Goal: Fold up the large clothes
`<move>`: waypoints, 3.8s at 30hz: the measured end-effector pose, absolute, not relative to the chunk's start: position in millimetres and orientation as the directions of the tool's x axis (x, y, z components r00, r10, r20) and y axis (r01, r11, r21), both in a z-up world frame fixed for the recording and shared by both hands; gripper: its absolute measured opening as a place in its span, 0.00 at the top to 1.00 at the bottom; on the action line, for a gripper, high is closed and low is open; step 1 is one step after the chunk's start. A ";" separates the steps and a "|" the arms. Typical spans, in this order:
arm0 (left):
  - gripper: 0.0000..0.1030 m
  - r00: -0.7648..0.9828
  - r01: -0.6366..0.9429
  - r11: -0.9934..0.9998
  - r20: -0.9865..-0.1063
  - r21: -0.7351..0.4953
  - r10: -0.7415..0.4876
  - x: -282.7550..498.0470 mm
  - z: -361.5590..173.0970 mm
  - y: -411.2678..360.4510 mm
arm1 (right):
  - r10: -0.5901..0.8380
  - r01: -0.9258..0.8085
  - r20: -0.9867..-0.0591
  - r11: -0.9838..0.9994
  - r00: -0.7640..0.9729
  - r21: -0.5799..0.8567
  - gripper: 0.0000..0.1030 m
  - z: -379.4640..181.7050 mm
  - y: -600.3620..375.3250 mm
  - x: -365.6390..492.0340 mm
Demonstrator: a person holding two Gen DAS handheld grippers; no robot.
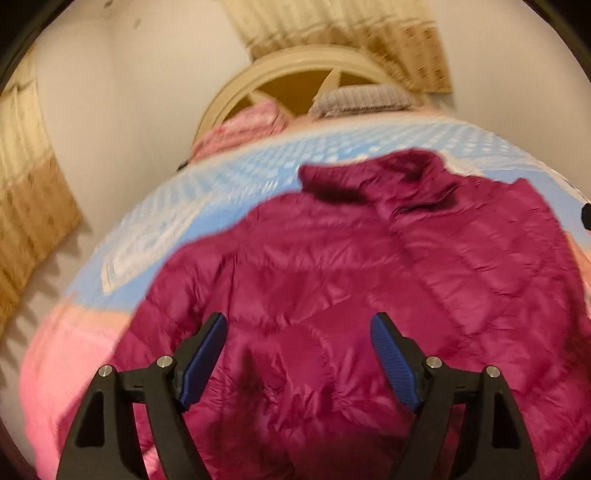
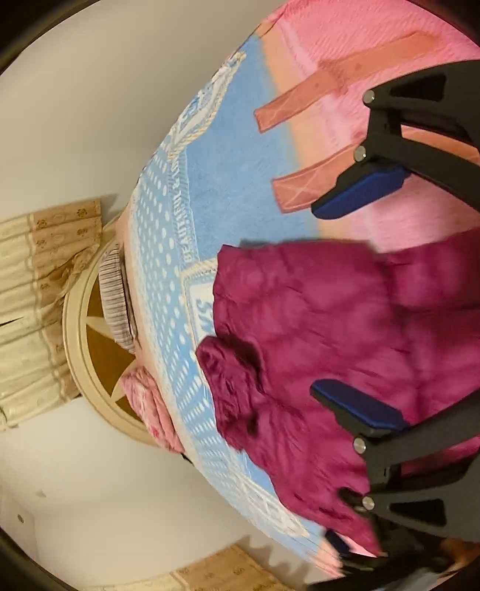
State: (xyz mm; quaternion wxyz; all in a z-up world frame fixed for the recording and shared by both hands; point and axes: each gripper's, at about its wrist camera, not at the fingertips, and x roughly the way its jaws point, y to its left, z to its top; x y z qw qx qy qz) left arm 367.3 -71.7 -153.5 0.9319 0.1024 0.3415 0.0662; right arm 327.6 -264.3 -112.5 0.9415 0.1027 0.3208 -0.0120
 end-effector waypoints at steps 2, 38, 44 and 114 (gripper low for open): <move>0.22 0.748 -0.070 0.970 -0.630 0.235 0.206 374.0 -160.3 -66.7 | 0.024 0.083 -0.611 0.986 0.792 0.146 0.17 -123.3 -255.3 346.1; 0.04 0.656 -0.080 0.985 -0.735 0.155 0.169 403.6 -197.7 -39.3 | -0.016 0.017 -0.771 1.000 0.636 -0.007 0.18 -187.9 -225.8 379.9; 0.04 0.696 -0.078 0.991 -0.706 0.107 0.131 381.5 -168.8 -19.9 | 0.020 0.027 -0.743 0.998 0.669 0.051 0.11 -158.5 -220.2 345.8; 0.92 0.901 -0.026 0.976 -0.418 0.215 0.116 297.0 -22.1 -11.0 | 0.075 0.033 -0.665 0.988 0.743 0.148 0.02 -179.1 -227.5 247.5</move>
